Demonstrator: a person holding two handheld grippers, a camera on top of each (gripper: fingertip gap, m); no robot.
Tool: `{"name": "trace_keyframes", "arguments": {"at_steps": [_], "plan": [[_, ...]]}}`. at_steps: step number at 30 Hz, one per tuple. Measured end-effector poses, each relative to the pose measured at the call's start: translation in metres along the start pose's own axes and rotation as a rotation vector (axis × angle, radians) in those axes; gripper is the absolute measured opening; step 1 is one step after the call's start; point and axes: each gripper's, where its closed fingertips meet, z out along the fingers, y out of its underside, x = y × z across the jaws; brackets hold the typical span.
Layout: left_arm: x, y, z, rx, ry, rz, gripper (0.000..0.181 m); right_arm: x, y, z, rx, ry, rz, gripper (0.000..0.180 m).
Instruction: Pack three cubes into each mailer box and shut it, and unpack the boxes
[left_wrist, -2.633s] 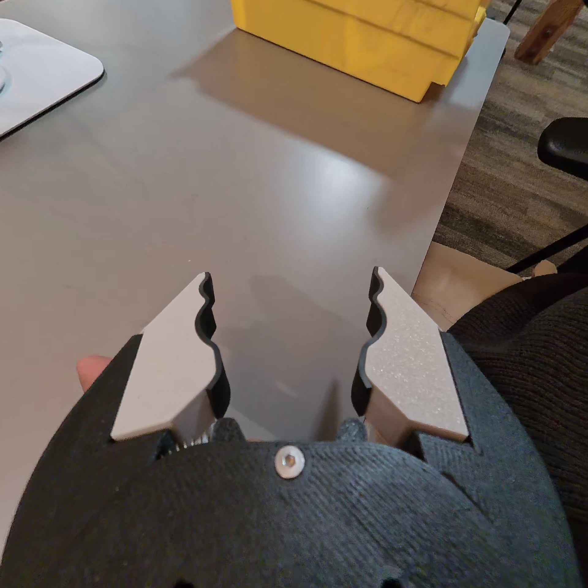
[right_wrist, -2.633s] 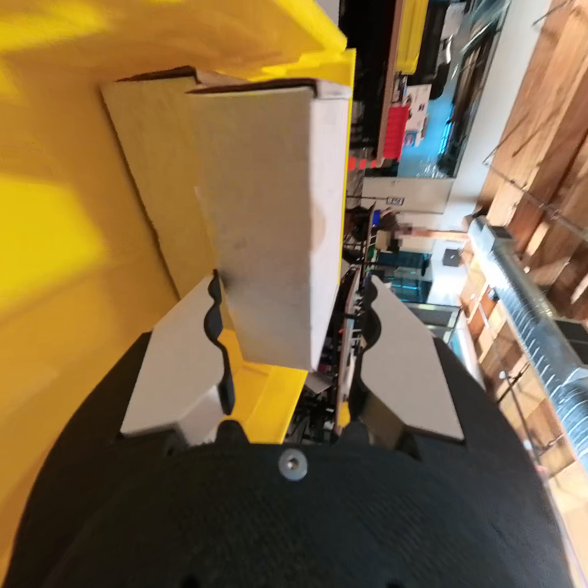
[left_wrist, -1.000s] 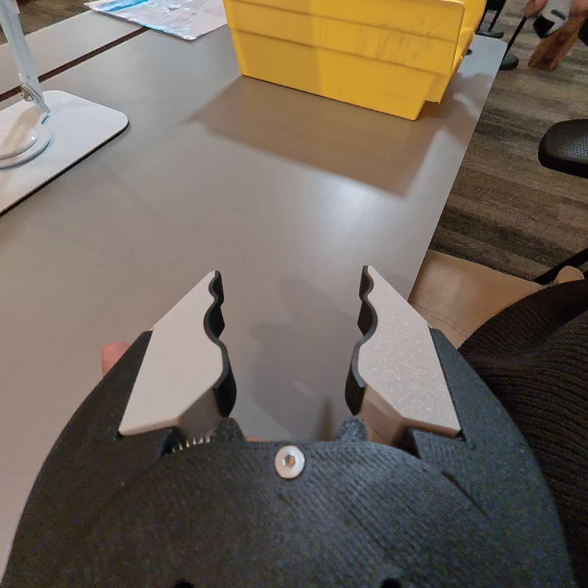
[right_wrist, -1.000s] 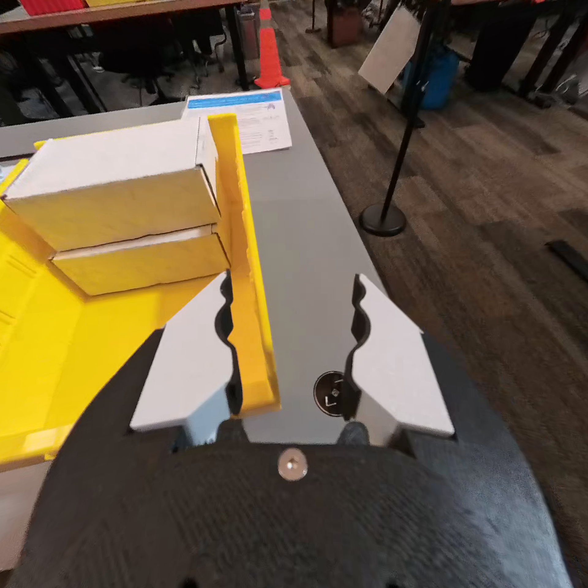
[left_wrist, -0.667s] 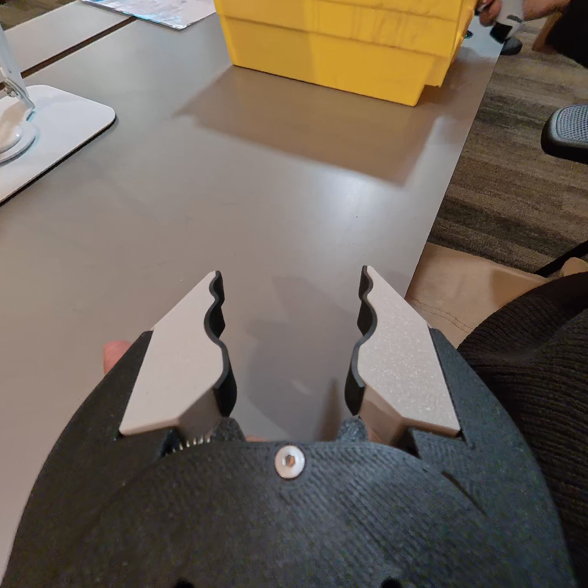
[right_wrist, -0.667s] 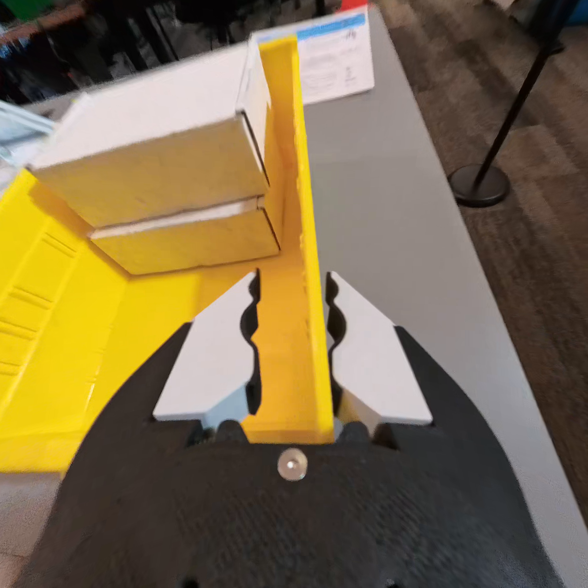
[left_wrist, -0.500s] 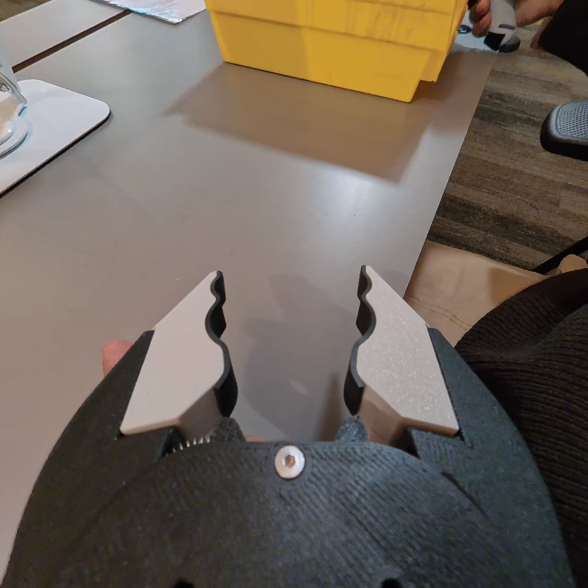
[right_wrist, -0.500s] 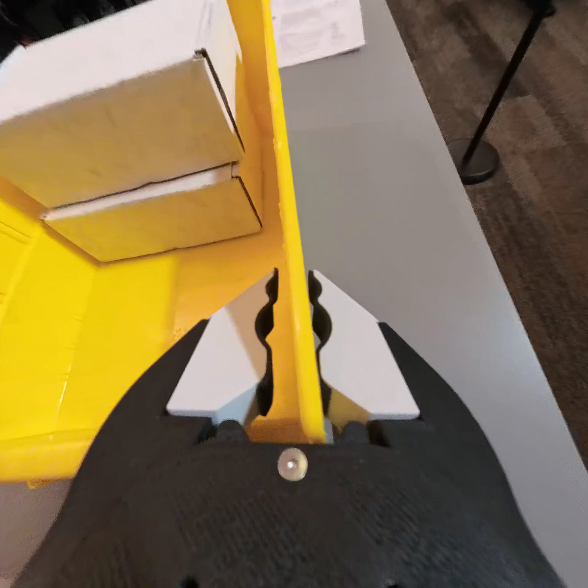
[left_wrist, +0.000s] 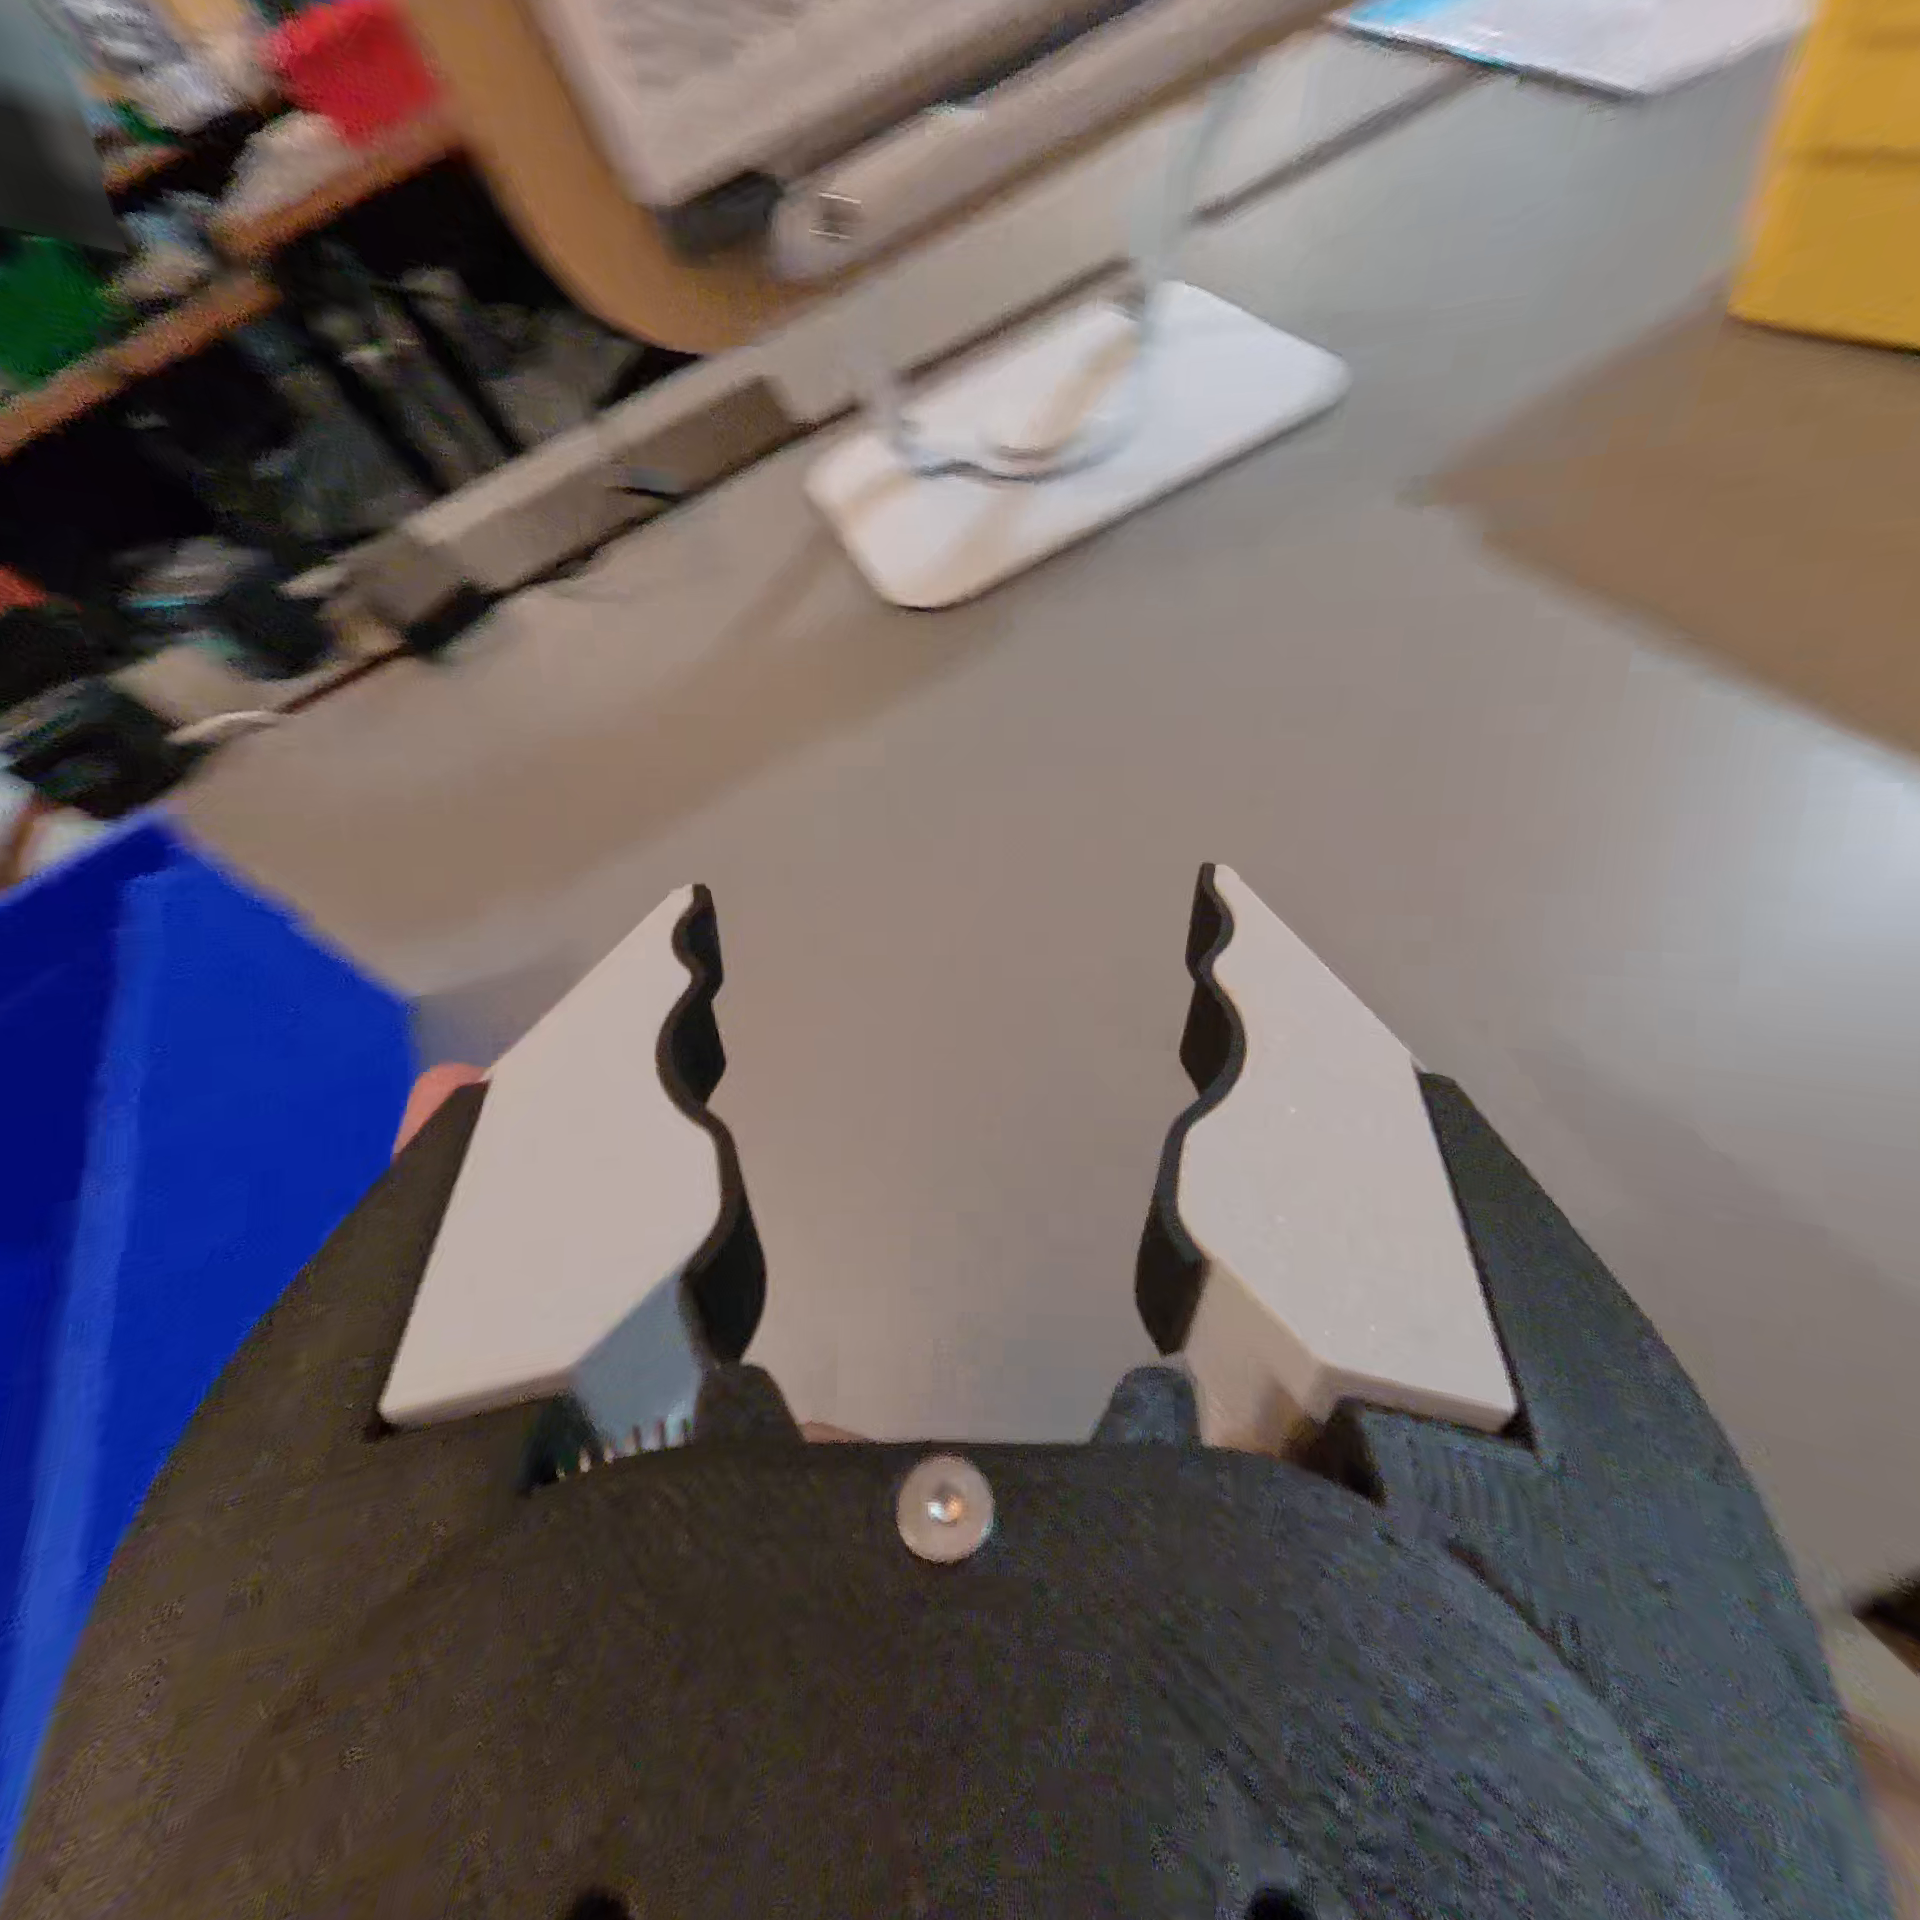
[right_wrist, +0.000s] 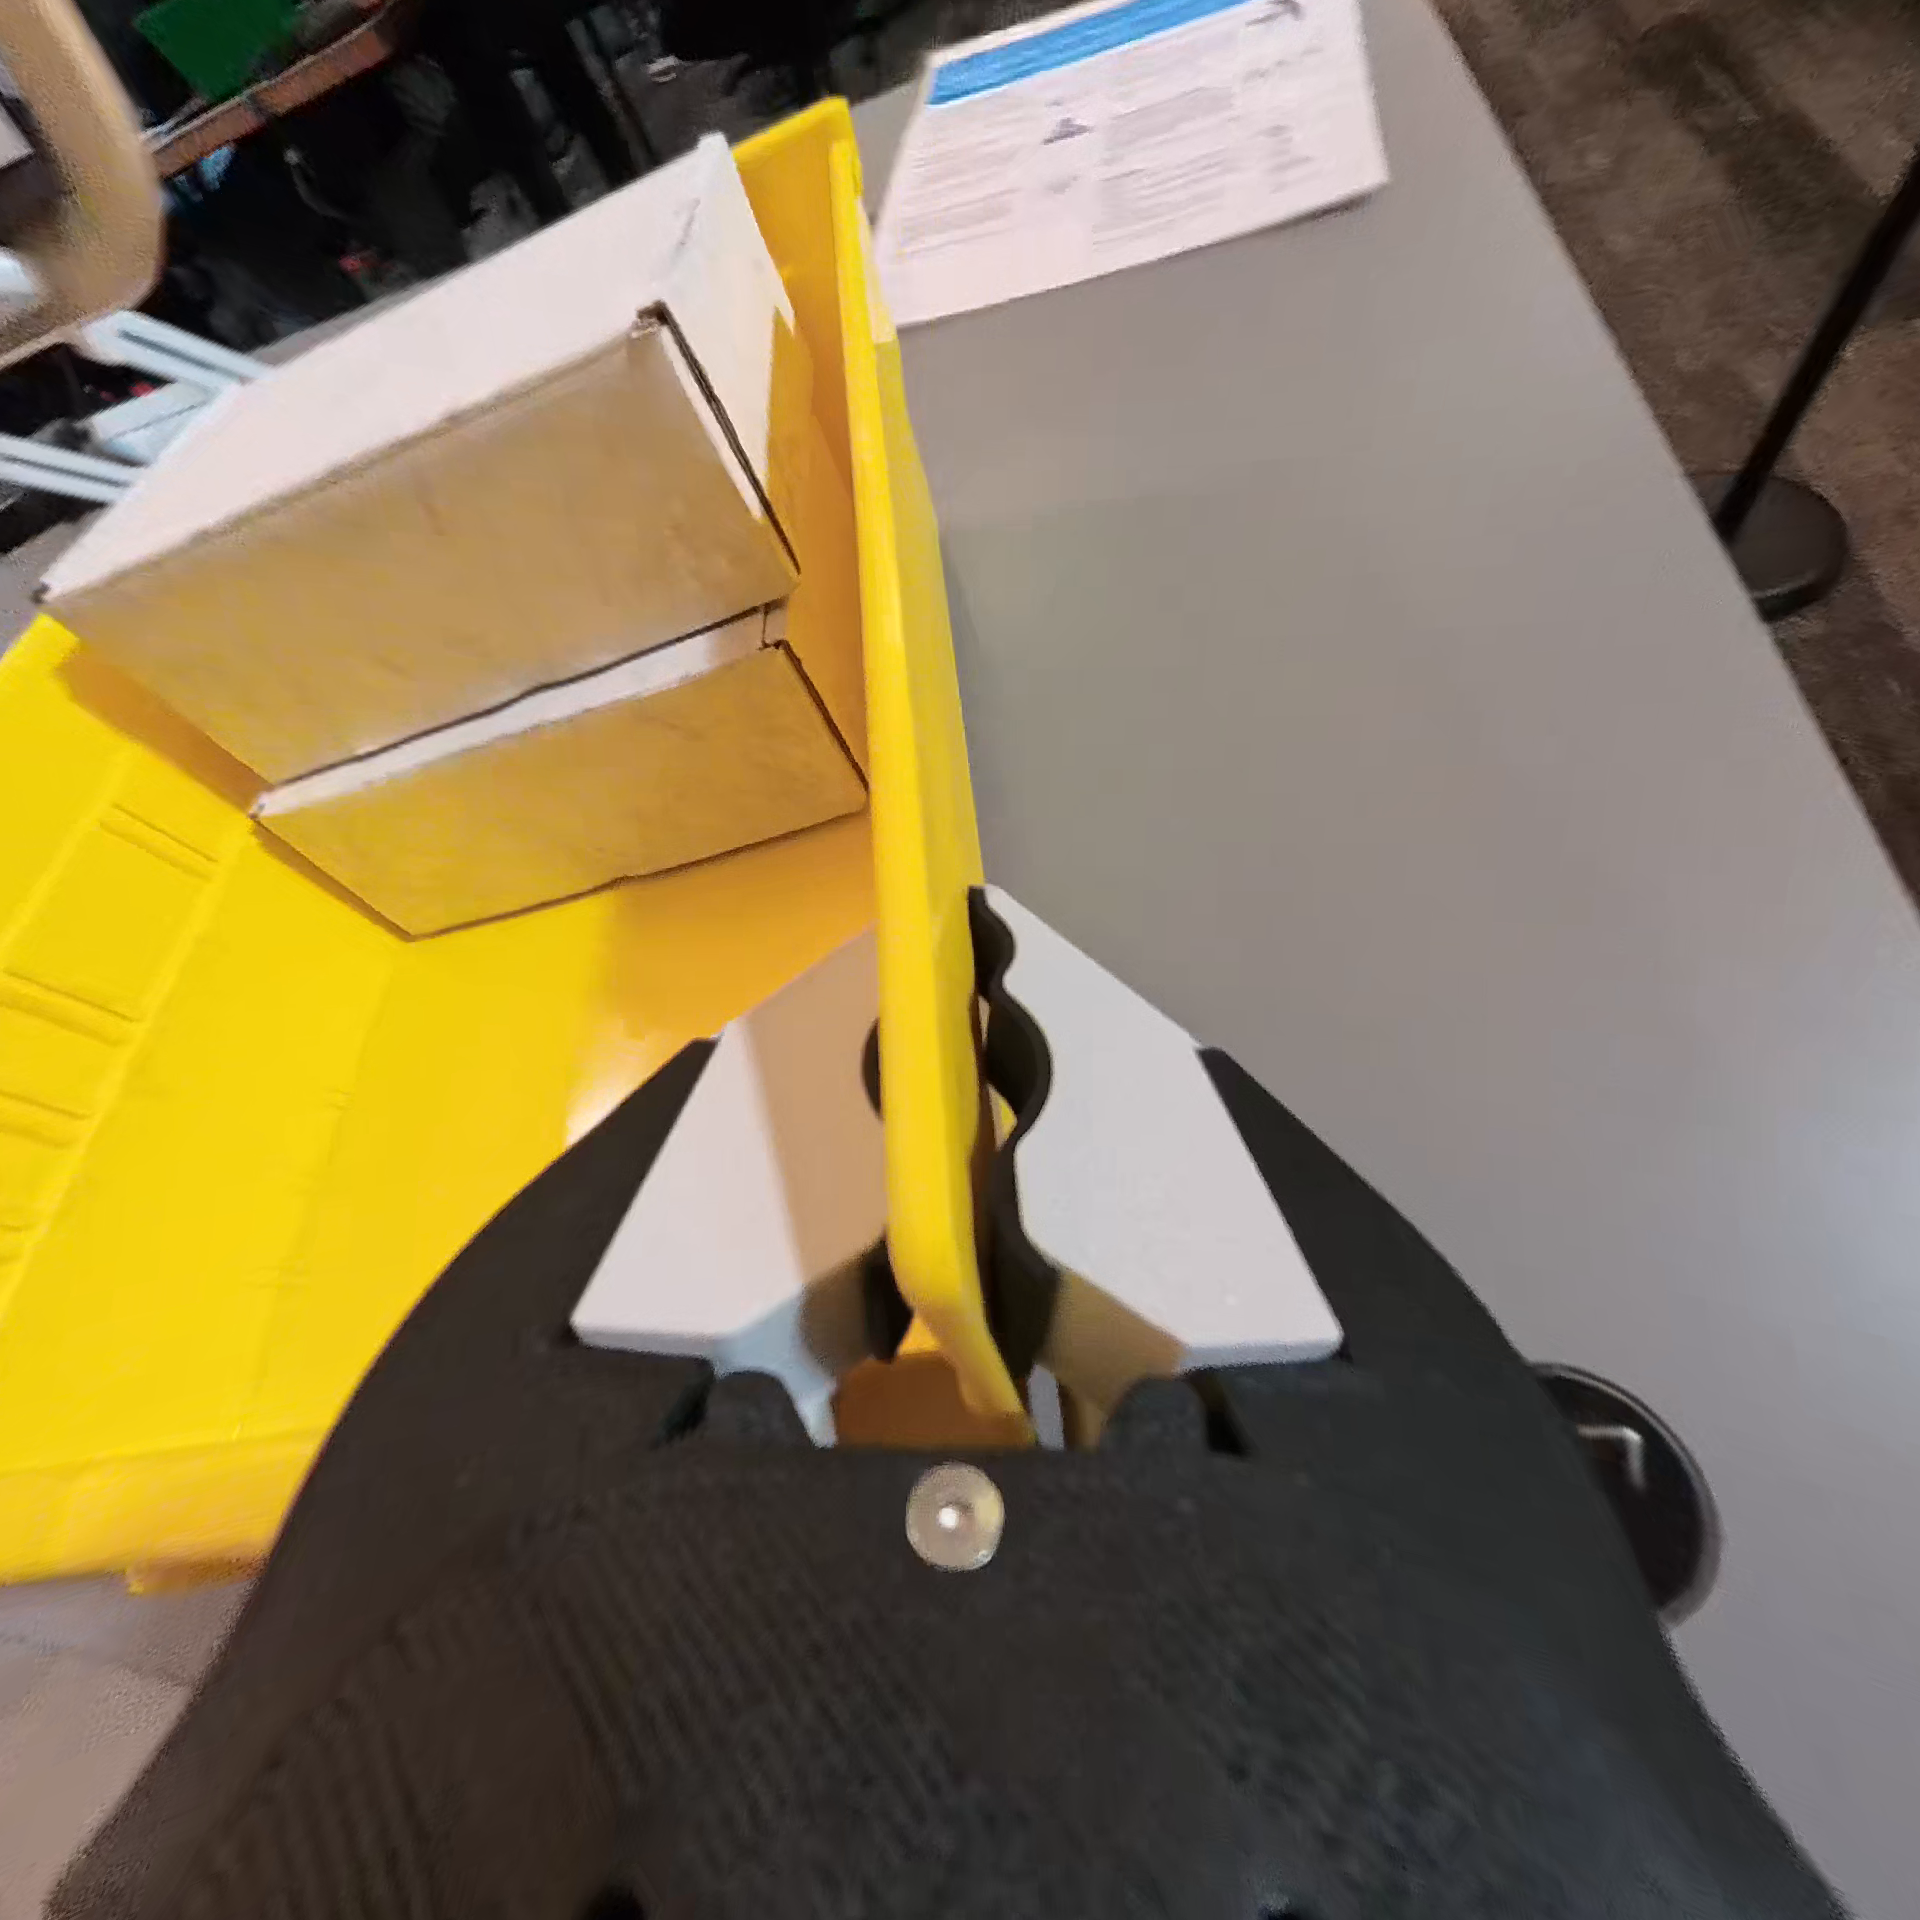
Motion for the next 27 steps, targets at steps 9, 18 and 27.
{"name": "trace_keyframes", "arguments": {"at_steps": [9,18,27], "plan": [[-0.149,0.062,-0.070,-0.135,-0.398,-0.134,0.111,-0.107,-0.011,0.022,-0.046,-0.196,-0.192,0.002],[-0.139,0.126,-0.041,-0.253,-0.219,-0.150,0.045,-0.246,0.010,0.055,-0.060,-0.428,-0.309,0.002],[-0.173,0.101,-0.070,-0.254,-0.314,-0.047,0.006,-0.381,0.034,0.110,-0.101,-0.582,-0.380,0.002]]}}
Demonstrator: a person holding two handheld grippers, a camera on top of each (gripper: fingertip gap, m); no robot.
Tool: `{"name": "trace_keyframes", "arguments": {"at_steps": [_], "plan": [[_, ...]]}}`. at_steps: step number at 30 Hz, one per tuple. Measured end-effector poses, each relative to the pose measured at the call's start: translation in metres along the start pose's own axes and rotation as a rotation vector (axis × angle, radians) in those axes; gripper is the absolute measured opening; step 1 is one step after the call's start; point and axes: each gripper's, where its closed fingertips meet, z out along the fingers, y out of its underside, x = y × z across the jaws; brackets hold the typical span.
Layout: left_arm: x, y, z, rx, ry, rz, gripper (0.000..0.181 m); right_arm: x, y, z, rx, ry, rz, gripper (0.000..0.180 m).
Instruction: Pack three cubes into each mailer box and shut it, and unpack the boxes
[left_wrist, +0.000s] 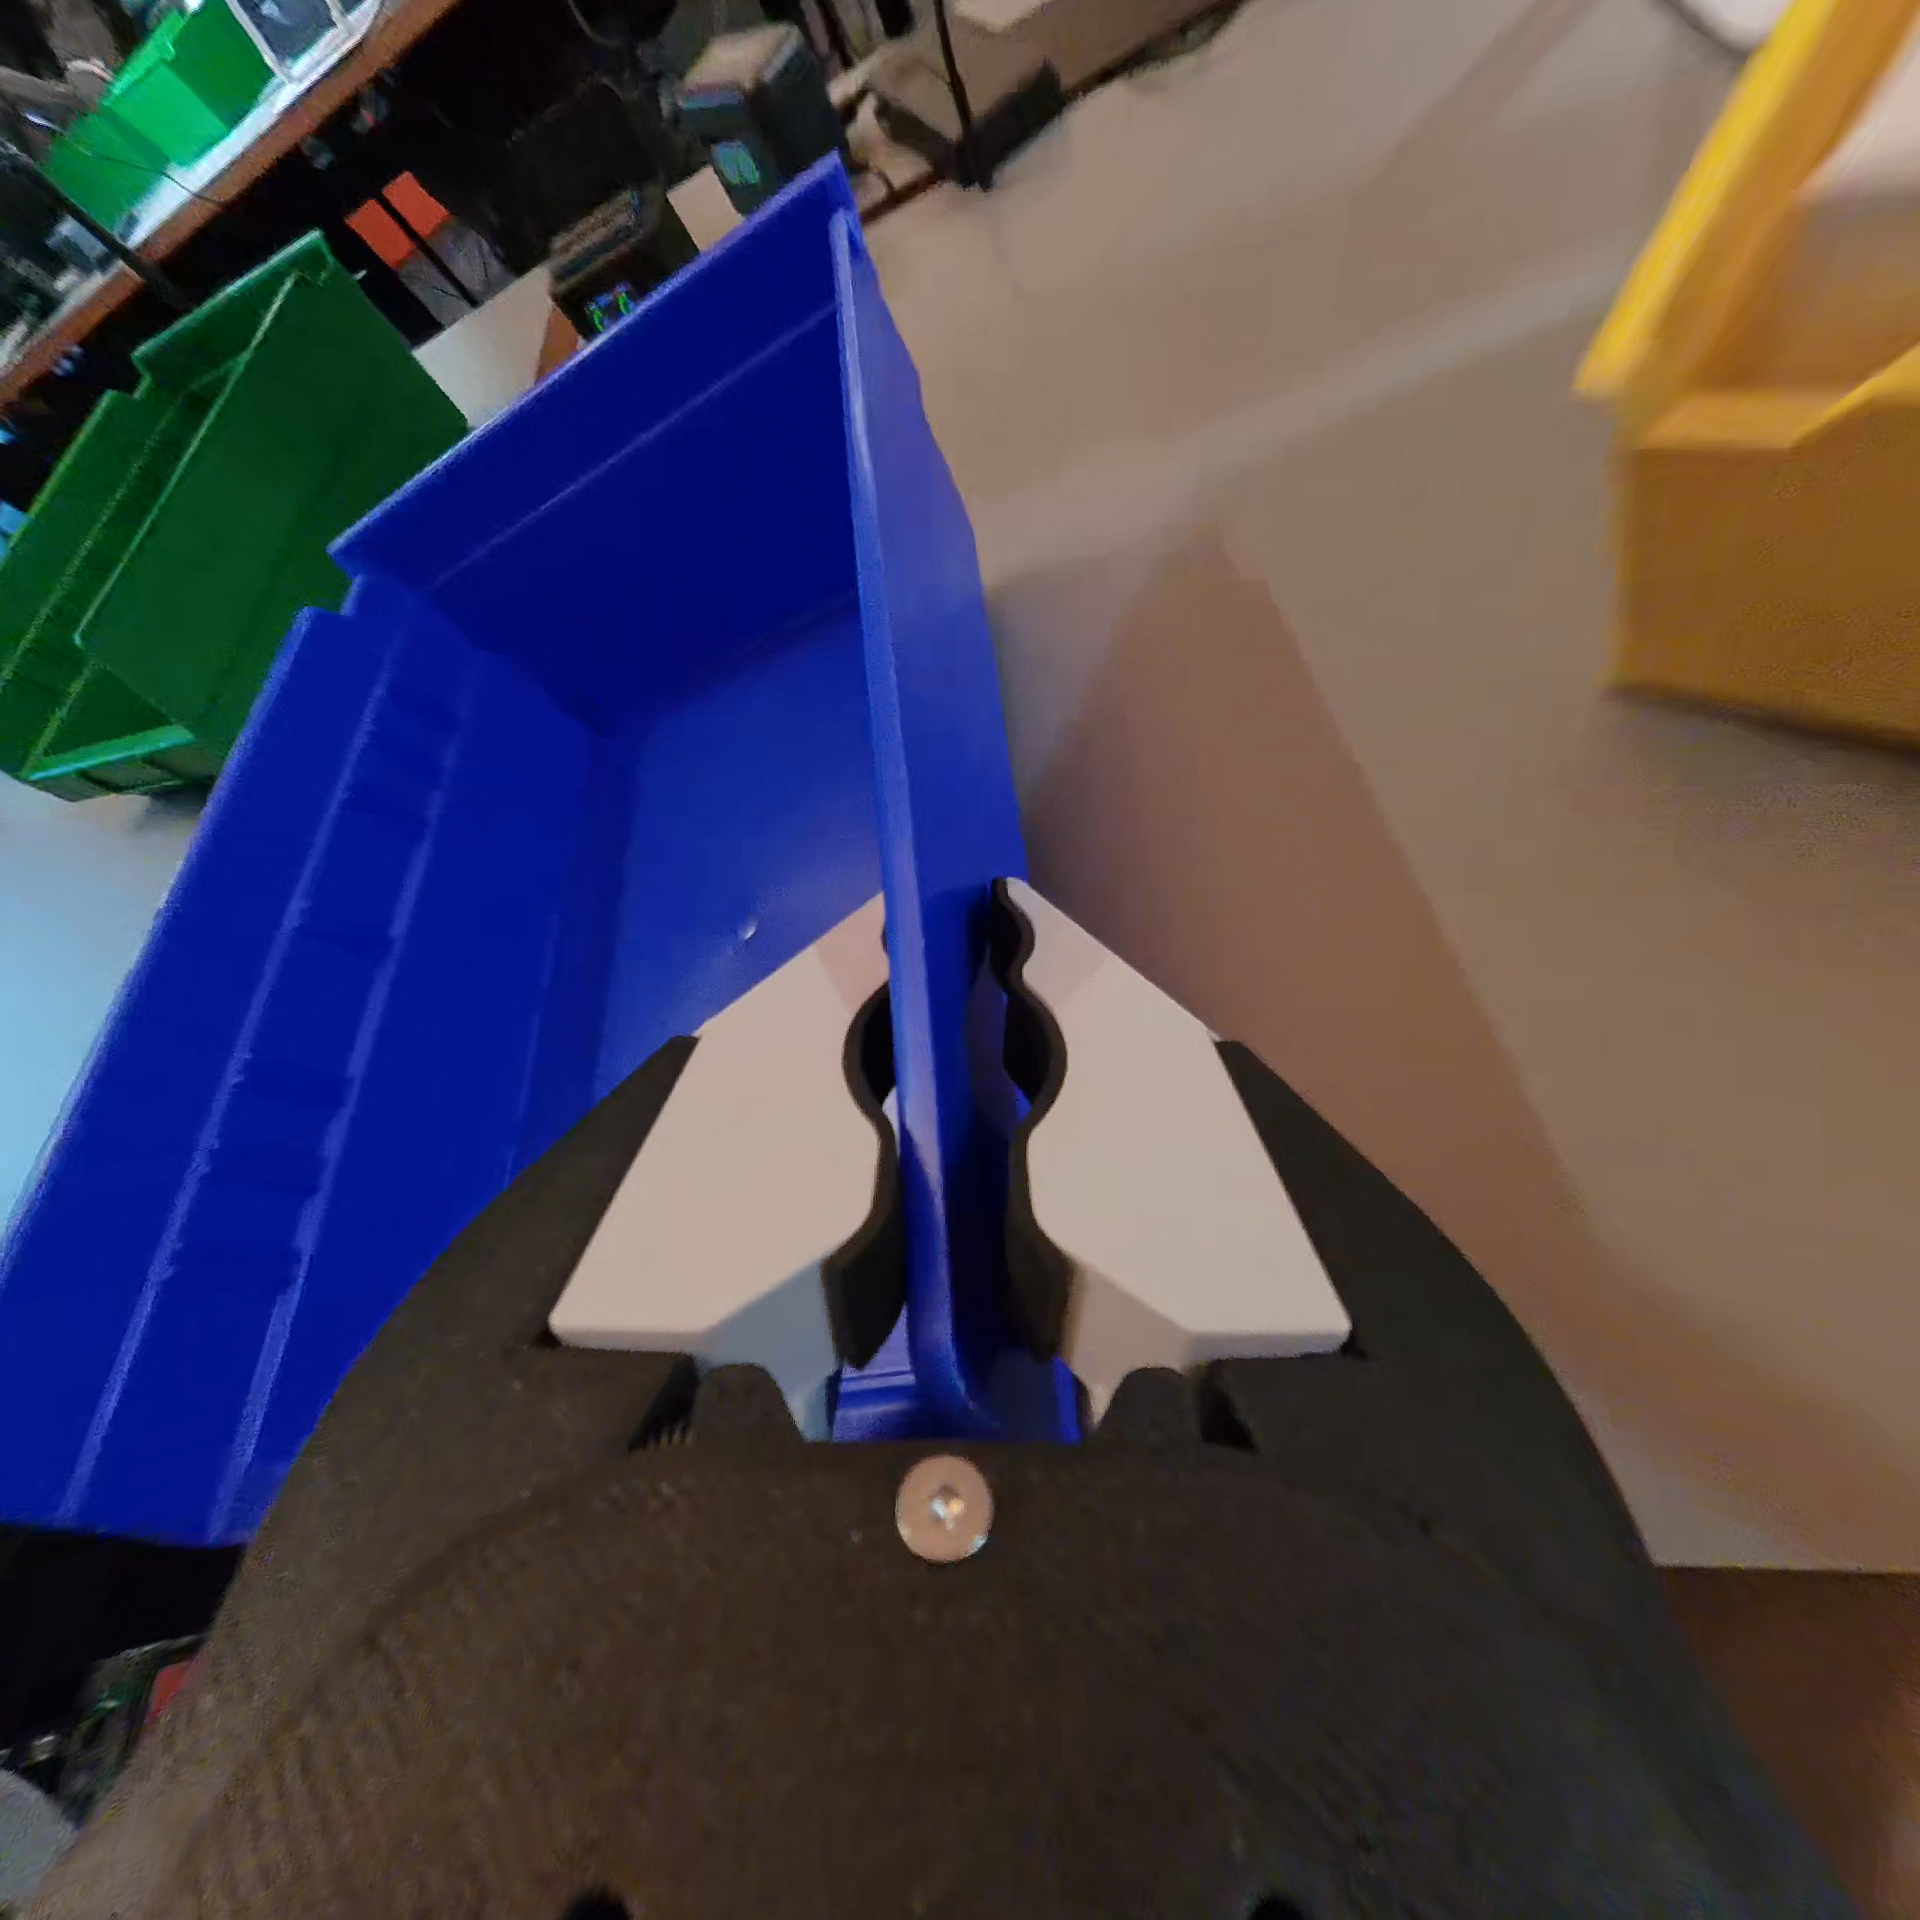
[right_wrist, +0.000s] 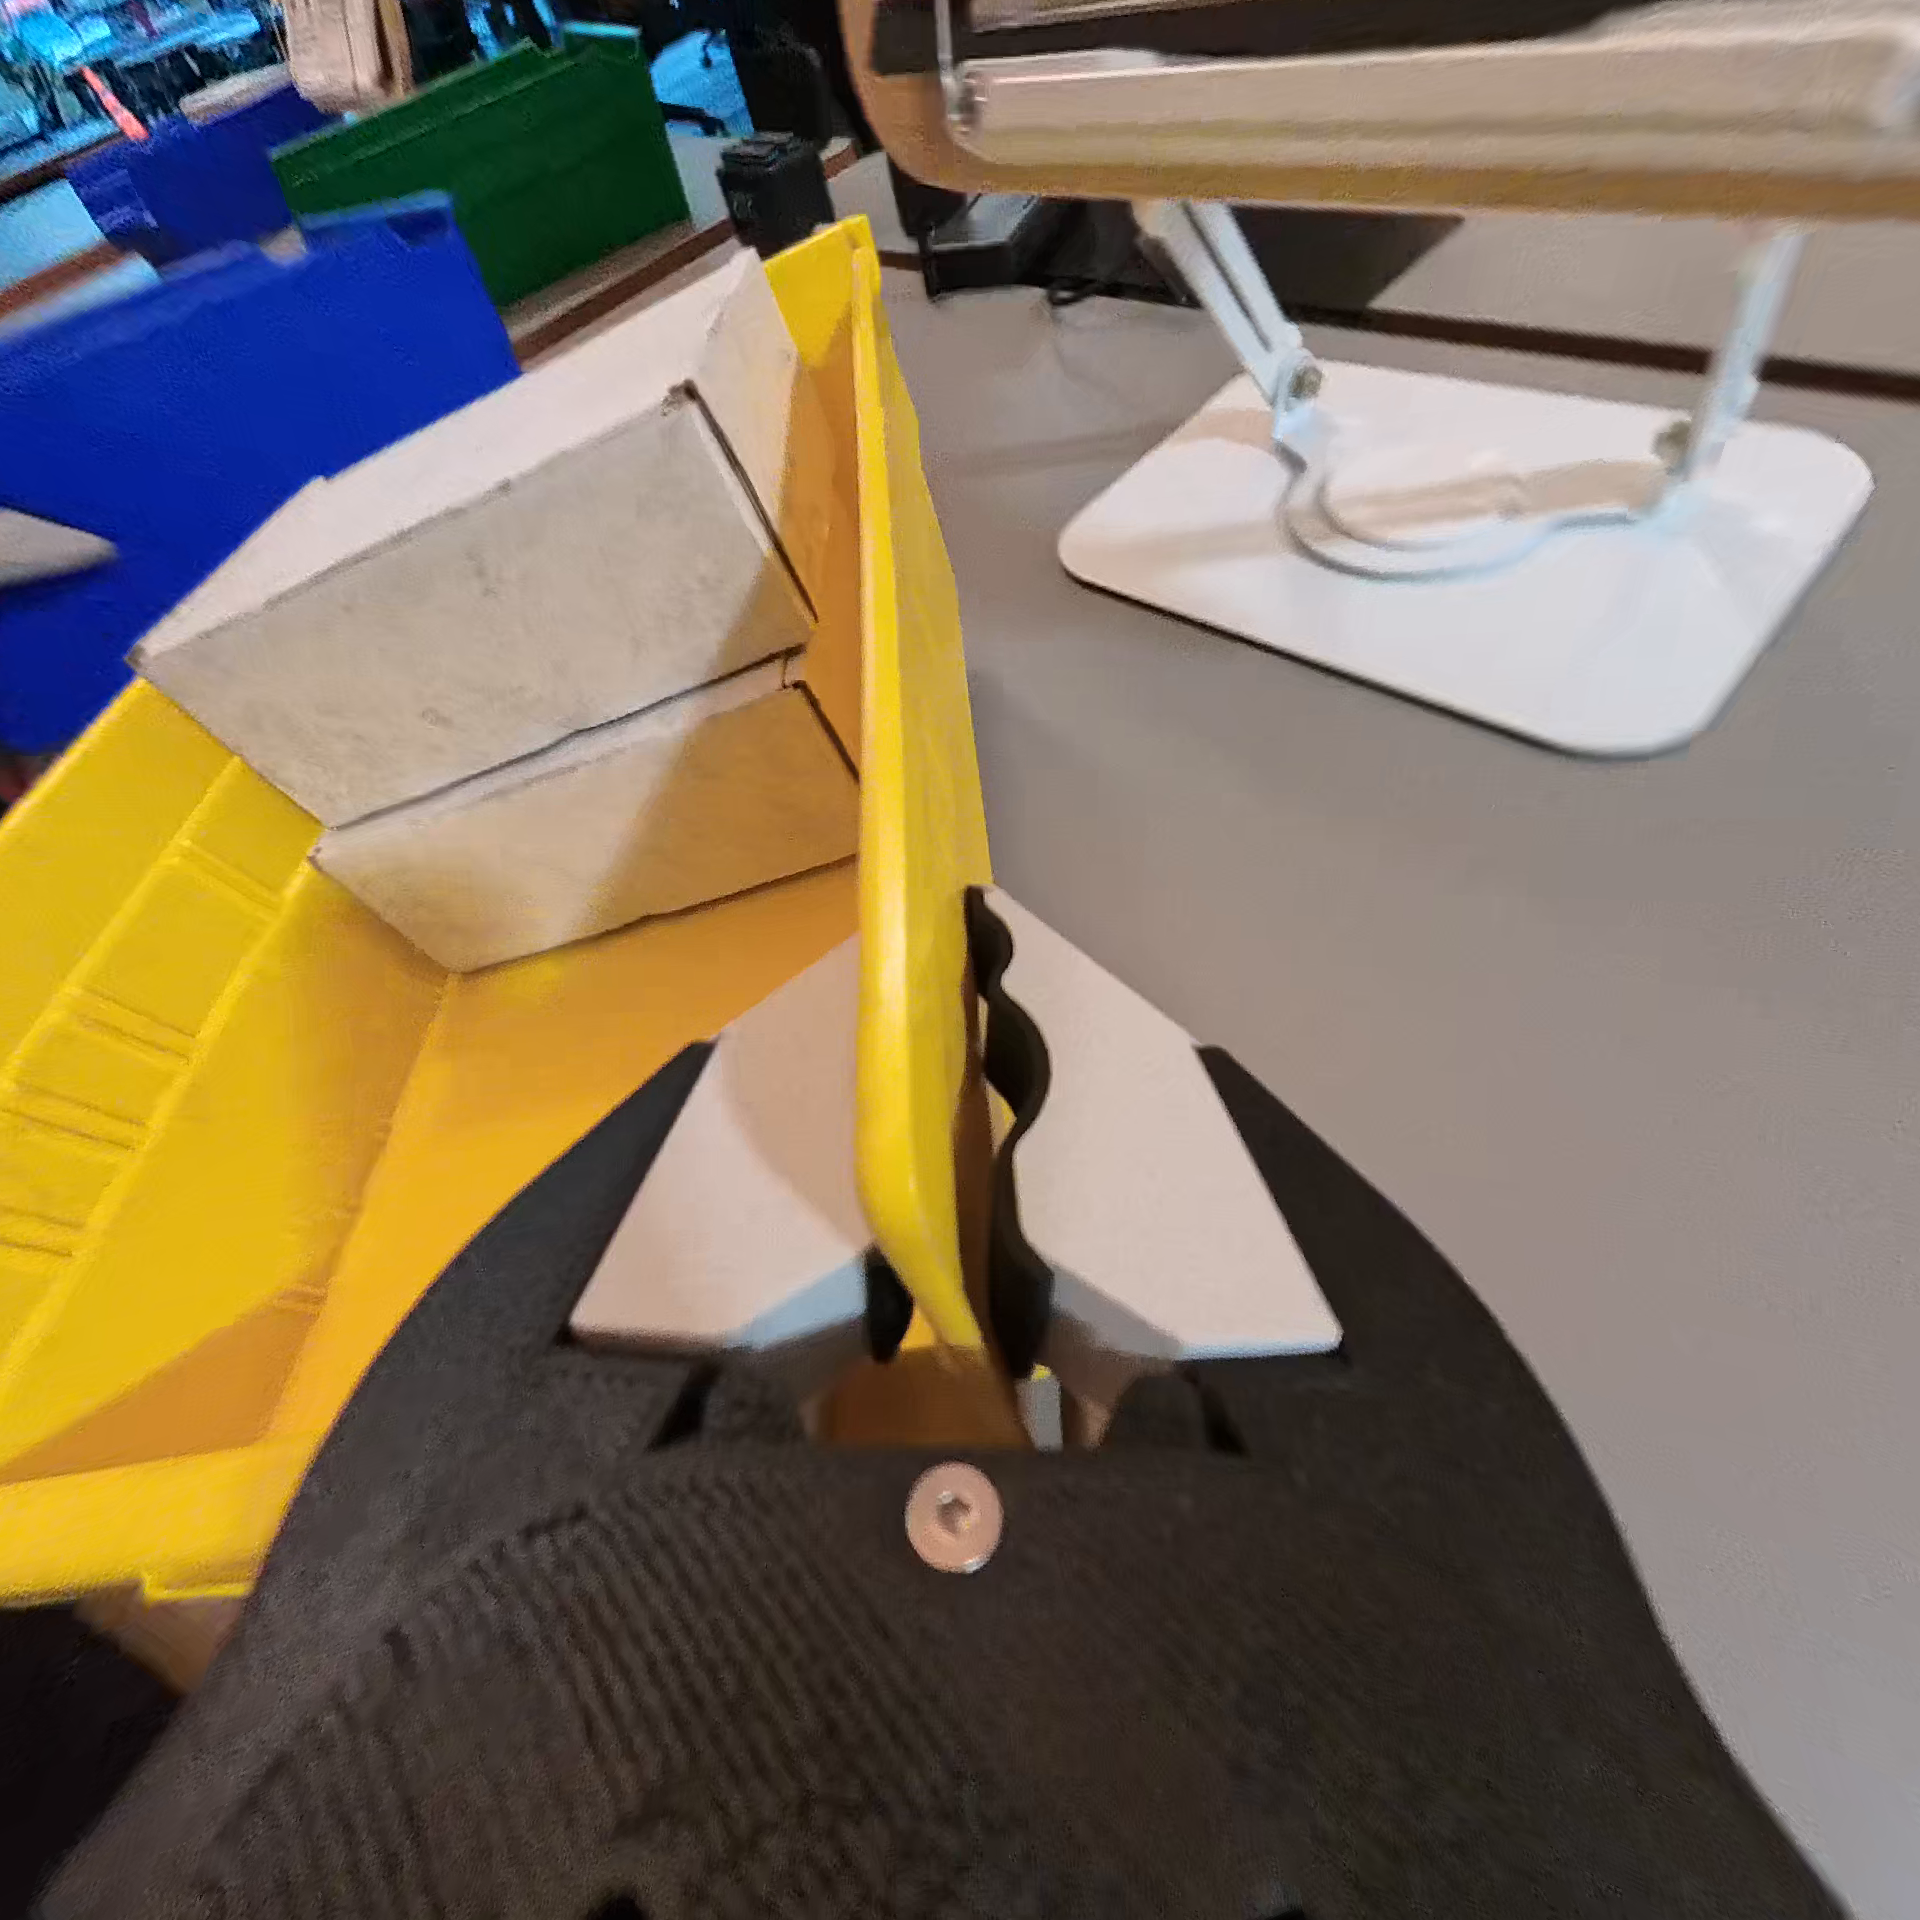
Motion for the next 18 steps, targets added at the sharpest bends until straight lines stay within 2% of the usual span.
{"name": "trace_keyframes", "arguments": {"at_steps": [4,10,17,18], "plan": [[-0.027,-0.023,-0.034,0.095,-0.044,-0.052,0.006,-0.037,-0.025,0.056,0.030,-0.012,-0.008,0.001],[-0.063,-0.038,-0.080,0.132,-0.211,0.014,0.005,-0.119,-0.037,0.136,0.135,0.020,0.255,0.014],[-0.077,-0.055,-0.121,0.167,-0.319,0.064,0.006,-0.216,-0.033,0.200,0.144,0.143,0.243,0.024],[-0.076,-0.058,-0.125,0.183,-0.316,0.058,0.005,-0.232,-0.028,0.209,0.106,0.116,0.242,0.031]]}}
